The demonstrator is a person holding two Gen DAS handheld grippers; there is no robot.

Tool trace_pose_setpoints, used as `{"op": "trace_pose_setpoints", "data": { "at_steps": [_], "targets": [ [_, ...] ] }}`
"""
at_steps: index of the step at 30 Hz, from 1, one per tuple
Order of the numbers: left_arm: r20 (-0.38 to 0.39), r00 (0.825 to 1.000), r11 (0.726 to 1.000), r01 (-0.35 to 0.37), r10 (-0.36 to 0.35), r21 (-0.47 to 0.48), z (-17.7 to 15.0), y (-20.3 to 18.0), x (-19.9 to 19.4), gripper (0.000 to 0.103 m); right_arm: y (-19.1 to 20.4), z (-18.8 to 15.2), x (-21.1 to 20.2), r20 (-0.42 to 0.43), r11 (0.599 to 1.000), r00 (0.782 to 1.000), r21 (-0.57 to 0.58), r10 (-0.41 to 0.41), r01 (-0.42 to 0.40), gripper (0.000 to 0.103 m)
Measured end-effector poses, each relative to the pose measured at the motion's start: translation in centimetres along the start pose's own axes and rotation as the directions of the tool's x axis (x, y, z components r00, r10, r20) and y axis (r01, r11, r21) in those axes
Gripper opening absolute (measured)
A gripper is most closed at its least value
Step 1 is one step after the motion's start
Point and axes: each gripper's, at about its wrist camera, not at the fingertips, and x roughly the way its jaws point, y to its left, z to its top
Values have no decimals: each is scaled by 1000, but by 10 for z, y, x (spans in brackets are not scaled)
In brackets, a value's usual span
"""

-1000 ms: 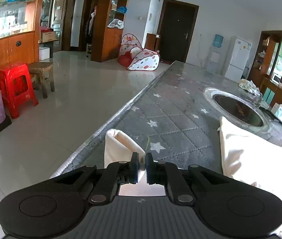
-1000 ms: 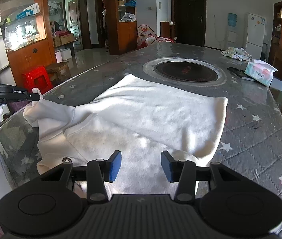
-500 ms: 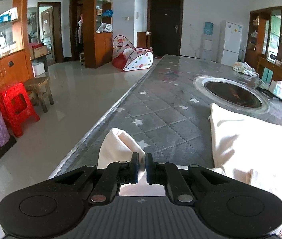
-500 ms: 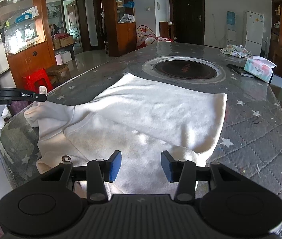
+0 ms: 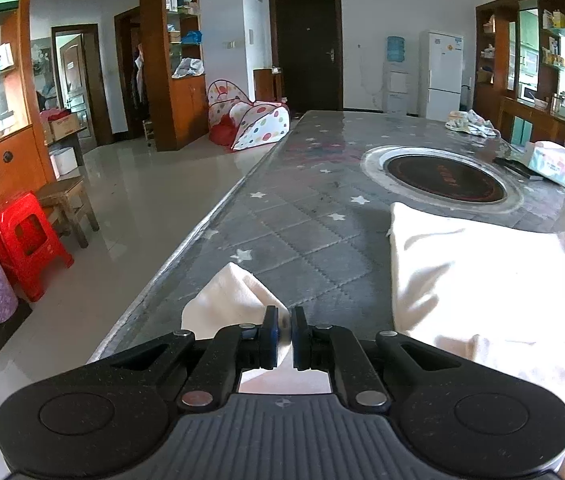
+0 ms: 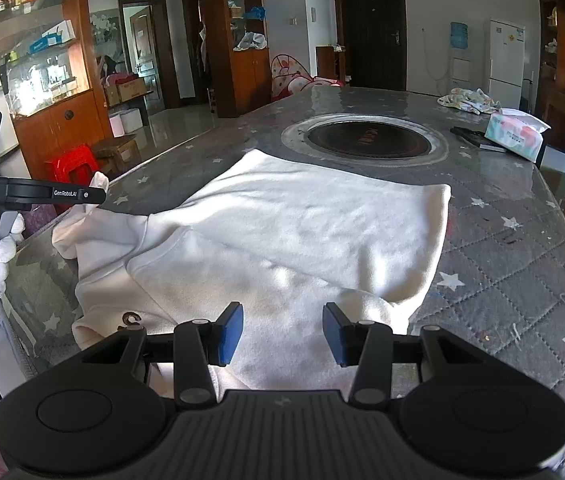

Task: Fold clothes
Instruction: 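Lift the sleeve with the left gripper, fold it across the body, release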

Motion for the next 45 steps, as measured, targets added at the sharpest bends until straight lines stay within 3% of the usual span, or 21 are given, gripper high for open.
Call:
{"op": "trace_pose_setpoints", "data": {
  "at_steps": [23, 45],
  "targets": [
    [31, 993, 989, 115, -118, 95, 16, -53, -23, 6, -12, -7, -13, 48, 999, 999, 36, -2, 0, 44],
    [16, 966, 952, 249, -256, 179, 16, -102, -38, 6, -19, -10, -24, 77, 999, 997, 51, -14, 10, 44]
  ]
}}
